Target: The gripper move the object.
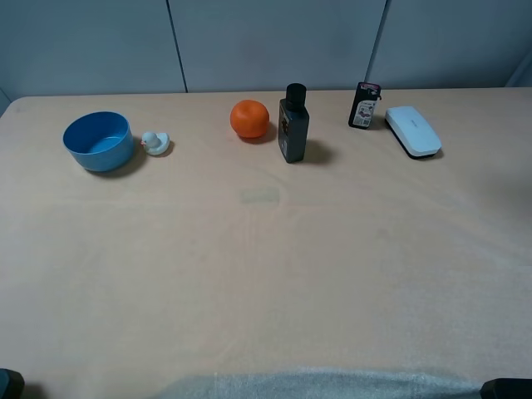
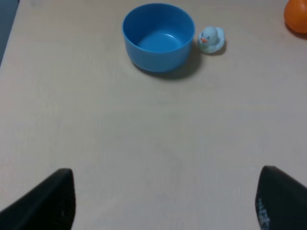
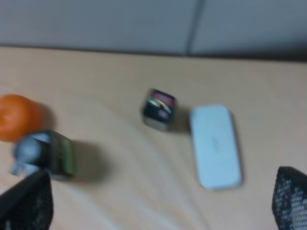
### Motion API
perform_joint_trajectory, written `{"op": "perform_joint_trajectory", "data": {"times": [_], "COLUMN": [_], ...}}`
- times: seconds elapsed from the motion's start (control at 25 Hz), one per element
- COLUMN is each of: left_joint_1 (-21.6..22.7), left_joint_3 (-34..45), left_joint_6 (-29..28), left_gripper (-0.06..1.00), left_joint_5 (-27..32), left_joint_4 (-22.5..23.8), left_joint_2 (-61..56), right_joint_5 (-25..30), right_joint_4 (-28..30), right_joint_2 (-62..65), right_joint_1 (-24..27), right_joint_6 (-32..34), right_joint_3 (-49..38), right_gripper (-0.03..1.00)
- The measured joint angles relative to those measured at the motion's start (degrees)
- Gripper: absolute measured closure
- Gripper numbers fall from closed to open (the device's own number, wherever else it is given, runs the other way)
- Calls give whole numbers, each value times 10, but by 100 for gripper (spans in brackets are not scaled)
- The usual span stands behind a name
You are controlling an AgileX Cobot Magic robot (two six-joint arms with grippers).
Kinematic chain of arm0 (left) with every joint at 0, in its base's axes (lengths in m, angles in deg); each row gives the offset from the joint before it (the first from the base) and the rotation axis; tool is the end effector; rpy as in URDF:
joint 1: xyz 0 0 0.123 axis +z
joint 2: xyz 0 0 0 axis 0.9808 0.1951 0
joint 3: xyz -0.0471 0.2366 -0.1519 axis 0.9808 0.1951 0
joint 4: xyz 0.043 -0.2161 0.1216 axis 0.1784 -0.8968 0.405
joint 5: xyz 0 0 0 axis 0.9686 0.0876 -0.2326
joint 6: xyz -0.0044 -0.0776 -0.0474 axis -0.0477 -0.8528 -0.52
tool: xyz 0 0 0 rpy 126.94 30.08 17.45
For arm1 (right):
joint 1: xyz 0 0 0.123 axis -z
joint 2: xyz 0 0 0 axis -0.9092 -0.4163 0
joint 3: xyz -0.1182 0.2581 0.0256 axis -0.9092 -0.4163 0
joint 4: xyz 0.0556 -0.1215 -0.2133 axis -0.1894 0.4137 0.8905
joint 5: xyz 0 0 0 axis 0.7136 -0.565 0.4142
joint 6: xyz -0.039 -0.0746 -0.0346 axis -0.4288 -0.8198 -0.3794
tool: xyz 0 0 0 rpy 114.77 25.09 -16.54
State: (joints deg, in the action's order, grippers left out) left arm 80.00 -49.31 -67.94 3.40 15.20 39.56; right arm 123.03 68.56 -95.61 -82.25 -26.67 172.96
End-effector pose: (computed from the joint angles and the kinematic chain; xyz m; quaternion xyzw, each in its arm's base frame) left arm -0.0049 0.0005 0.2757 0.0049 0.8512 0.0186 0.5245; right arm 0.3291 0.0950 0.4120 -0.0629 0.9518 0.0427 0.2971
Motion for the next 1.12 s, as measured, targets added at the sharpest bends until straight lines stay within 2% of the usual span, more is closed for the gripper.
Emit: {"op": "perform_joint_trajectory", "data": {"times": [0.32,0.52,0.76,1.12], "left_joint_1": [0,0,0,0], "left_joint_3": [0,0,0,0], "left_joint_6": [0,0,0,0], "left_gripper": [12,12,12,12], "left_joint_5": [0,0,0,0], "left_joint_4": [0,0,0,0], "left_joint_2": [0,0,0,0], "right_joint_5": [-2,-24,-75,-90], "right_joint_4": [10,16,17,17], "right_joint_2": [152,273,423,592], "right_joint_1": [117,184,192,191], "right_joint_6": [-3,-20,-36,-69], "right_joint_3": [-216,-326,-427,-564], "right_gripper": [27,27,27,27]}}
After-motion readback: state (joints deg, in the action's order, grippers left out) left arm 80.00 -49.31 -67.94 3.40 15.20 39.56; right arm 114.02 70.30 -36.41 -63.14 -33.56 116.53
